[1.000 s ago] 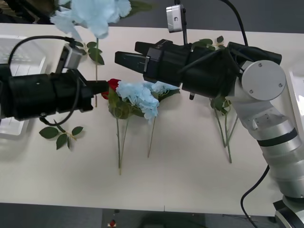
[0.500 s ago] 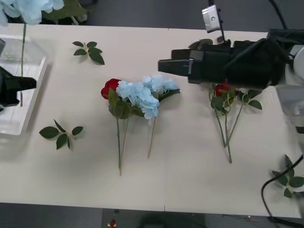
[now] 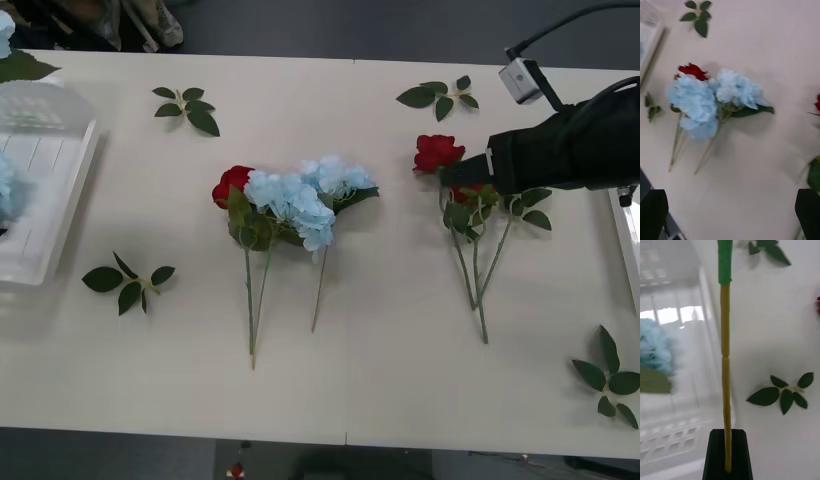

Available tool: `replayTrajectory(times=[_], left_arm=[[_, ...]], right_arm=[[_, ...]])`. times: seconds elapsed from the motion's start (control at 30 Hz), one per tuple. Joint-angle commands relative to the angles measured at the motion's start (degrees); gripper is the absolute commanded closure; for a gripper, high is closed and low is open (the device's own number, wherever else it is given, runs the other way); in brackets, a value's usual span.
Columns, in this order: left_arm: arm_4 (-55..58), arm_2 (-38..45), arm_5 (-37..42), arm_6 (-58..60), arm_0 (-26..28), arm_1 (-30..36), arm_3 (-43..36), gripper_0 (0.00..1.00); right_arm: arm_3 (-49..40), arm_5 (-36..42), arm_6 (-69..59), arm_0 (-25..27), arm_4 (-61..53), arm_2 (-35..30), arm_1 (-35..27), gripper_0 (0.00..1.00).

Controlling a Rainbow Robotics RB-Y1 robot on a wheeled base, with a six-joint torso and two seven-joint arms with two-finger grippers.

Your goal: Put the red flowers into the right box and the blue flowers into the left box

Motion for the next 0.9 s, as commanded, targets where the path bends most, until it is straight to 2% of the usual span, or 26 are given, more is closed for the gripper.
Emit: replayTrajectory(times=[0.03, 0.3, 0.43, 0.67, 0.9], left_arm=[[-1.04, 1.41, -0.36, -0.10, 2.55, 5.58, 2.87, 1.00], [-3.06, 1.41, -0.27, 0.43, 7.30, 8.48, 7.45, 1.00], [-7.01, -0.08, -0.62, 1.04, 7.21, 8.30, 7.71, 1.00], [-9.12, -6.59, -0.71, 1.22, 2.11, 7.77, 9.82, 1.00], [-11.06, -14.58, -3.26, 1.40, -2.89, 7.77, 14.21, 1.00]], right_arm=[[-1.67, 0.66, -6.26, 0.48, 6.11, 0.39, -0.71, 0.00], [-1.67, -0.57, -19.62, 0.92, 17.53, 2.32, -0.09, 0.00], [-0.97, -0.57, -24.72, 1.36, 21.40, 2.76, 0.35, 0.00], [3.69, -2.68, -30.69, 1.27, 26.32, 3.02, 0.61, 0.00], [12.48, -7.95, -31.31, -0.57, 28.78, 3.02, 1.31, 0.00]])
